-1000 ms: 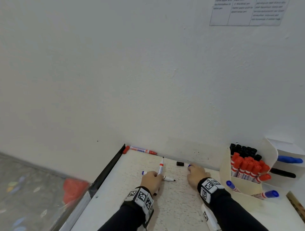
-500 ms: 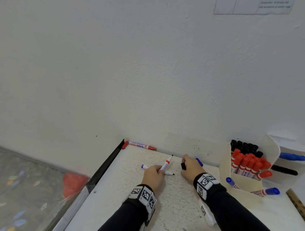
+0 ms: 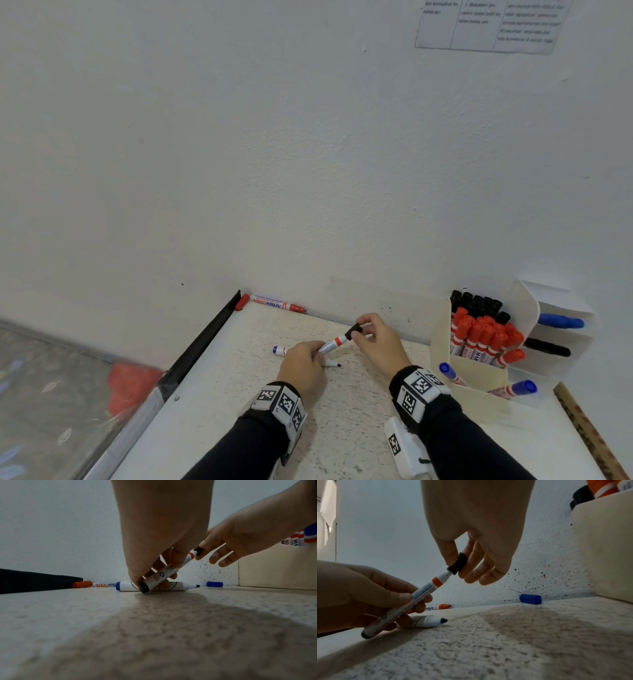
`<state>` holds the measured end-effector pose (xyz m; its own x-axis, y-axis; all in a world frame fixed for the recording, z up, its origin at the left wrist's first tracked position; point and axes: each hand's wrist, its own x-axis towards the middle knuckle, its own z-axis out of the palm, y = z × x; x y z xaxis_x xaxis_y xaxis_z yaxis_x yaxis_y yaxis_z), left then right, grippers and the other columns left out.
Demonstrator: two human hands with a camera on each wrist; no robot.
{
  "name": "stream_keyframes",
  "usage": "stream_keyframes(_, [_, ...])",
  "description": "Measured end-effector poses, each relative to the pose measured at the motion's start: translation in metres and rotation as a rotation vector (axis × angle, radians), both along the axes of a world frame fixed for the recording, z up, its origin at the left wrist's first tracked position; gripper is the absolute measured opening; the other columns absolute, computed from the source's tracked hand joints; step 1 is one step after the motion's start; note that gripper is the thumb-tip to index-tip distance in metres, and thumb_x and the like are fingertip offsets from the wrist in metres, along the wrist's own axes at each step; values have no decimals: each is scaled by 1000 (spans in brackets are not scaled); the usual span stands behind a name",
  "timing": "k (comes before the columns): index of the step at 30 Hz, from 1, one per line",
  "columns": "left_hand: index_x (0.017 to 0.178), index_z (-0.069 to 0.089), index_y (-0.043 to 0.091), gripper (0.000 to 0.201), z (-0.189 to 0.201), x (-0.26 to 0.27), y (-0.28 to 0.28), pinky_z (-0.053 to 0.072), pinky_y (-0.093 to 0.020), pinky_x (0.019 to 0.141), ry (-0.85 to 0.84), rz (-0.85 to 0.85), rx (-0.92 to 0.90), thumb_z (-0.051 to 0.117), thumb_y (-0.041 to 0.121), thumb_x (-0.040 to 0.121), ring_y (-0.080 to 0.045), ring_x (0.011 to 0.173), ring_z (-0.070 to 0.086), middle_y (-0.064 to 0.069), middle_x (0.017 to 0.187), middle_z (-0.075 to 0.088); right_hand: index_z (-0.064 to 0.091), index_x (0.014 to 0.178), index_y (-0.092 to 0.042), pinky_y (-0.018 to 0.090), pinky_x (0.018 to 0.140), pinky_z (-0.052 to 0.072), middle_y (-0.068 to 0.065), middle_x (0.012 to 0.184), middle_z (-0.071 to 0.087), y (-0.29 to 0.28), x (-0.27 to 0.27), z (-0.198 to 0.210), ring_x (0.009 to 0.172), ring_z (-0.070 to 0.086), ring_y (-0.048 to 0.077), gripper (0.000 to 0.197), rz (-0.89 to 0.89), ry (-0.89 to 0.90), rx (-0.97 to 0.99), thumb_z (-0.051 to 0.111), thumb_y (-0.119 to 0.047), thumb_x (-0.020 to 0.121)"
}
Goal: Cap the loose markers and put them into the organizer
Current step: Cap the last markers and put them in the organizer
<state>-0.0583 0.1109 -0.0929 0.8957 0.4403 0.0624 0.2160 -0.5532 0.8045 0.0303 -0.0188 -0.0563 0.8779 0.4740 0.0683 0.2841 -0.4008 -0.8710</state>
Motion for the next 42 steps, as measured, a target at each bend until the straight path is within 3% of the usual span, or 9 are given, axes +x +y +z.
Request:
stream_keyframes(4, [100,64,21,19,6,-1,-3,46,-27,75,-58,-20,-106,48,17,91,-15,83,58,2,88,64,47,81,-18,26,57,36,1,70,50,0,-6,1,63,46,16,18,35,10,-80,50,-31,93])
stream_keyframes(7, [85,59,29,2,7,-3,-4,42,-19,64,-122,-90,-166,61,29,87,-8,68,54,9,73,59,39,62,-17,24,51,26,-3,56,33,2,-12,6,51,31,10,40,23,-41,-114,40,-37,96])
stream_keyframes(17, [70,57,16,32,18,-10,-3,24,-12,34,-26,-311,-465,43,27,97,1,28,28,7,50,42,39,62,-21,22,55,28,-7,58,34,6,-22,11,56,33,9,38,109,-25,-25,37,-33,98])
stream_keyframes(20, [79,65,13,20,19,-10,-4,36,-16,48,-110,-249,-454,53,21,93,0,41,41,10,50,50,43,67,-24,19,53,30,-7,60,38,3,-23,18,56,36,8,34,131,-44,-62,37,-34,98])
stream_keyframes(22, [96,68,17,13,19,-9,-6,42,-21,73,-121,-188,-315,59,18,87,-1,70,51,9,76,59,44,68,-22,17,50,30,-4,62,44,1,-22,25,53,37,8,32,110,-91,-76,40,-36,97])
stream_keyframes(26, [141,30,28,62,10,-11,-4,11,-44,113,219,-61,482,54,24,83,-10,132,27,11,138,35,53,84,-18,25,60,46,0,75,62,-13,-24,46,55,48,12,16,-53,-237,107,50,-30,94])
stream_keyframes(31, [121,50,33,38,9,-11,-2,17,-44,109,368,12,593,46,19,85,-15,122,39,8,126,47,49,100,-20,35,63,50,-2,76,59,-50,-19,84,63,55,15,5,-222,-427,259,46,-19,96])
stream_keyframes(34, [118,51,34,34,7,-11,-3,26,-40,103,310,49,598,44,21,87,-14,114,46,9,118,52,47,113,-15,23,66,46,-5,83,56,-77,-14,94,69,54,8,18,-311,-484,250,40,-22,97])
stream_keyframes(42, [125,51,12,34,11,-7,-4,45,-28,84,-39,72,153,48,23,94,-16,94,54,-3,112,57,45,117,-9,6,60,42,-9,79,52,-150,-13,99,71,53,5,22,-459,-591,215,37,-16,98])
